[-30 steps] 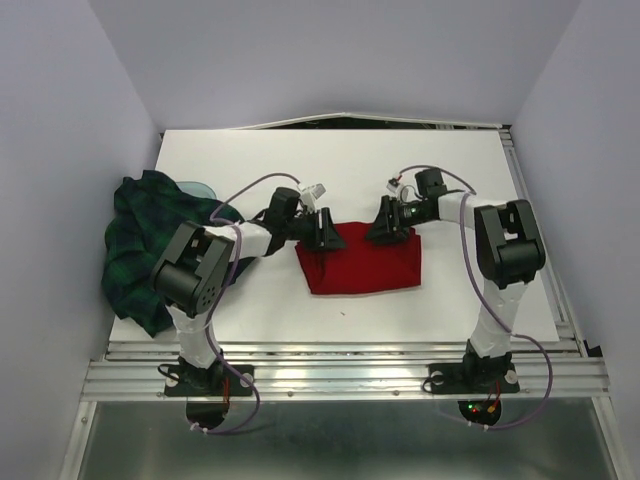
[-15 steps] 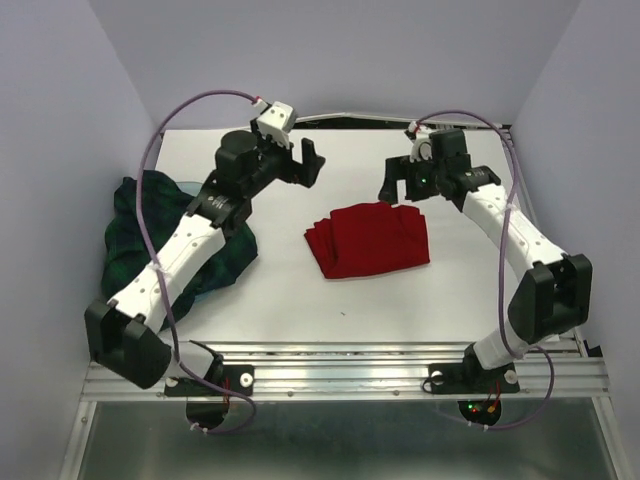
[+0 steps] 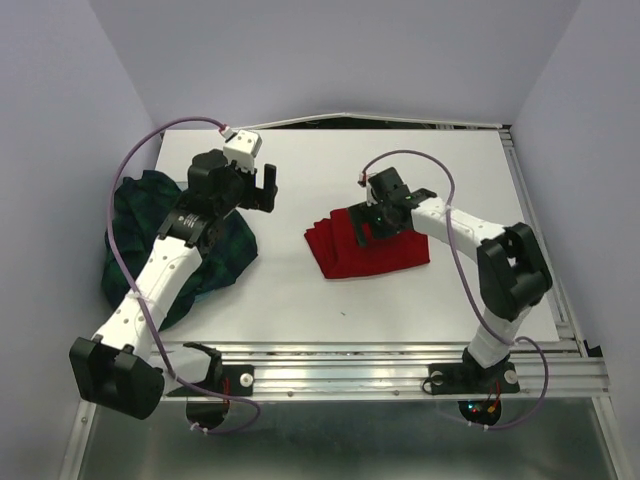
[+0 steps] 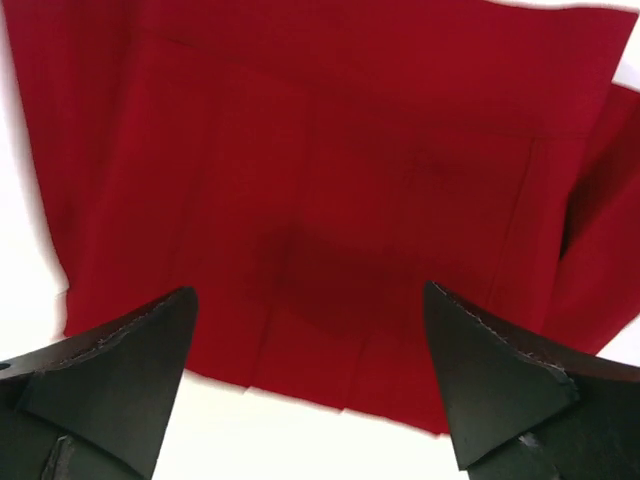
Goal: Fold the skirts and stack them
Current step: Neatly place the folded skirt to the corner
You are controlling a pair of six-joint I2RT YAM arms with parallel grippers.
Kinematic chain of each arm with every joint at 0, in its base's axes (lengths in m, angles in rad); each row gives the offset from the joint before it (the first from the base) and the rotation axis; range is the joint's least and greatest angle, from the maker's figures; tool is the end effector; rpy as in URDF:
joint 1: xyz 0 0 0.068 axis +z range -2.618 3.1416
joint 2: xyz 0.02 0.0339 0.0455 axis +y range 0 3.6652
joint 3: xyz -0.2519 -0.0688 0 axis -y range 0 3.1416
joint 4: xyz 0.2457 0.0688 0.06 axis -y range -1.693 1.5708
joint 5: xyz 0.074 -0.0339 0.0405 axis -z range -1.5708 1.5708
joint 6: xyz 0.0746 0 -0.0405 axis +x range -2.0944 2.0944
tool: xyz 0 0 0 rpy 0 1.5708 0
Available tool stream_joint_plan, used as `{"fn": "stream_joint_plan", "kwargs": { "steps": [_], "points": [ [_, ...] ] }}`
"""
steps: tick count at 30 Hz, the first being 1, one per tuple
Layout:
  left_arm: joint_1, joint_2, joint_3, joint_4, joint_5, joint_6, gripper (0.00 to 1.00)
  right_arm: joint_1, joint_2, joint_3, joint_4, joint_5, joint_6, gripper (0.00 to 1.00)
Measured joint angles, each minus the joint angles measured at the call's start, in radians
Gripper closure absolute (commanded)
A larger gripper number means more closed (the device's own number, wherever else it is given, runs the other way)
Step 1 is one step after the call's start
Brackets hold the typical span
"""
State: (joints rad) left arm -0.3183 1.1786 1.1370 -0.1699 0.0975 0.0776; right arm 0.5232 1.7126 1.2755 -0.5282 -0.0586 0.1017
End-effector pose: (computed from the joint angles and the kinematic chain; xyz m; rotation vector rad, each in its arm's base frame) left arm 0.2985 -0.1060 0.3649 0.4206 1.7385 -0.2600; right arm 0.3340 0.1977 0.1911 -0.5595 2.5031 0.3178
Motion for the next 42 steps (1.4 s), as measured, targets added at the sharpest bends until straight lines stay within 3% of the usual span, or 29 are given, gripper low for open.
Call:
{"fn": "stream_joint_plan", "kwargs": {
  "steps": [5, 11, 20, 26, 33, 42],
  "points": [
    [0.000, -0.031, -0.046, -0.047, 0.014, 0.012, 0.01, 0.002, 0.153, -0.016, 0.059, 0.086, 0.010, 0.03],
    [0.011, -0.011, -0.039, -0.093, 0.016, 0.002, 0.01, -0.034, 0.166, -0.013, 0.106, 0.109, 0.014, 0.03],
    [0.037, 0.120, 0.027, -0.154, 0.097, -0.016, 0.01, -0.414, 0.187, -0.005, 0.180, 0.077, -0.160, 0.00],
    [0.054, 0.158, 0.069, -0.182, 0.158, -0.012, 0.01, -0.586, 0.348, 0.217, 0.172, 0.011, -0.317, 0.00],
    [0.071, 0.208, 0.098, -0.198, 0.185, -0.005, 0.01, -0.635, 0.563, 0.532, 0.146, -0.070, -0.415, 0.00],
    [0.079, 0.227, 0.116, -0.209, 0.184, 0.004, 0.01, -0.640, 0.631, 0.650, 0.119, -0.084, -0.454, 0.00]
  ]
}}
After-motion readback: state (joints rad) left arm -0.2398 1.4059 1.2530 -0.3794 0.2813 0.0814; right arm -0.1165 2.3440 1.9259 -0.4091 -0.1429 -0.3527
